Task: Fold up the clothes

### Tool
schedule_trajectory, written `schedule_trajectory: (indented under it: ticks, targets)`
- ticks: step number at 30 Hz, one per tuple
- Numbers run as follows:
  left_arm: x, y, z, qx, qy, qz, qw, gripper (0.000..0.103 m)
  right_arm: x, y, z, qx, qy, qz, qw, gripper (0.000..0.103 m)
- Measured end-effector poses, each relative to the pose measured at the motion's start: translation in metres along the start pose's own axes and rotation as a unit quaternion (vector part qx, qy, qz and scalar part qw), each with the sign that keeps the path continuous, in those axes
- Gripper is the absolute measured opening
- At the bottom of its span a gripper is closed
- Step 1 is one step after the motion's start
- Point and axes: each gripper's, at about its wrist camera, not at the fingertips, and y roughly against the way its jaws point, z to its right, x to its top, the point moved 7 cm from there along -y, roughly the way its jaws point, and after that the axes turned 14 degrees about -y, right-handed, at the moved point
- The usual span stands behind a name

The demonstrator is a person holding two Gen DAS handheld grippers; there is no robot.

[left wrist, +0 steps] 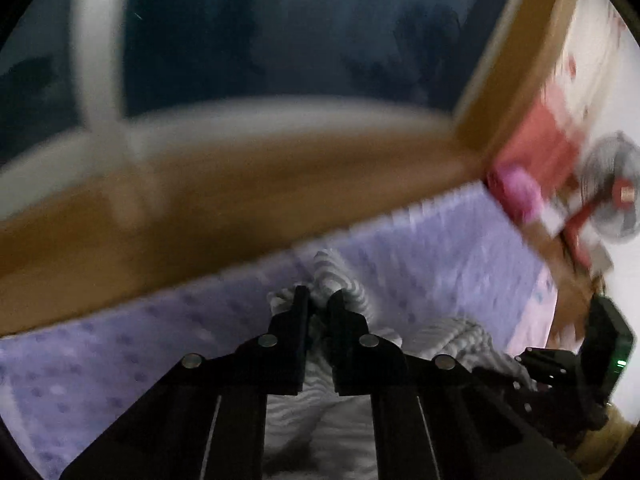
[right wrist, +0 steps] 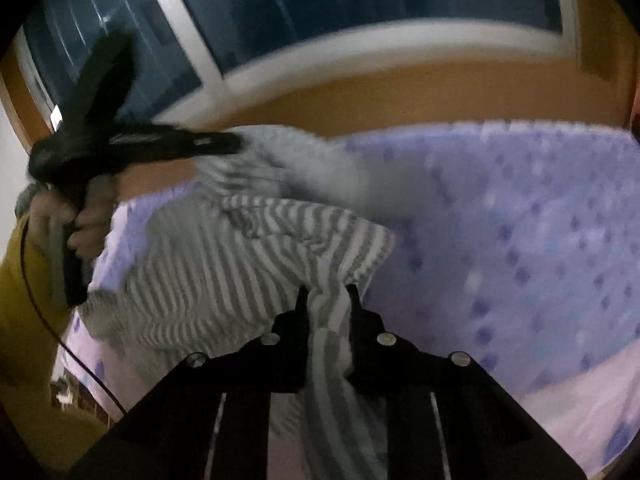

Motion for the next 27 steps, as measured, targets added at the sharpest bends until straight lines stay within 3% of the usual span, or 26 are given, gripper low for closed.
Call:
schedule_trajectory:
  ticks: [3,6,9,13,18,22,25,27]
  targets:
    - [0.014,0.063,-0.021,0.042,0.023,0.058,0.9972,0.009,0.033,0.021,-0.006,-0.012,0.028,0.051,0.998,0.013]
    - [0.014,0.126,-0.044,0.090,0.048,0.106,0.9891,0.009,0.070,0.044,-0.005,-0.017,0.035,0.104,0.994,0.013]
    - [-0.013,0.174,-0.062,0.117,0.085,0.127,0.9813,0.009,0.101,0.067,0.005,-0.027,0.031,0.154,0.987,0.013]
    - [-0.084,0.192,-0.072,0.141,0.151,0.105,0.9729,0.009,0.112,0.085,0.034,-0.055,0.040,0.182,0.981,0.013]
    - [-0.193,0.175,-0.079,0.143,0.254,0.029,0.9561,0.008,0.071,0.074,0.069,-0.081,0.042,0.126,0.988,0.013]
    - [-0.278,0.159,-0.088,0.145,0.339,-0.048,0.9284,0.009,0.014,0.039,0.109,-0.120,0.016,0.033,0.992,0.015]
    - [-0.307,0.168,-0.090,0.159,0.380,-0.065,0.9090,0.010,-0.017,0.035,0.142,-0.121,-0.062,-0.007,0.991,0.028]
    - [-0.302,0.180,-0.088,0.157,0.372,-0.044,0.9139,0.017,-0.024,0.040,0.152,-0.103,-0.112,-0.009,0.988,0.041]
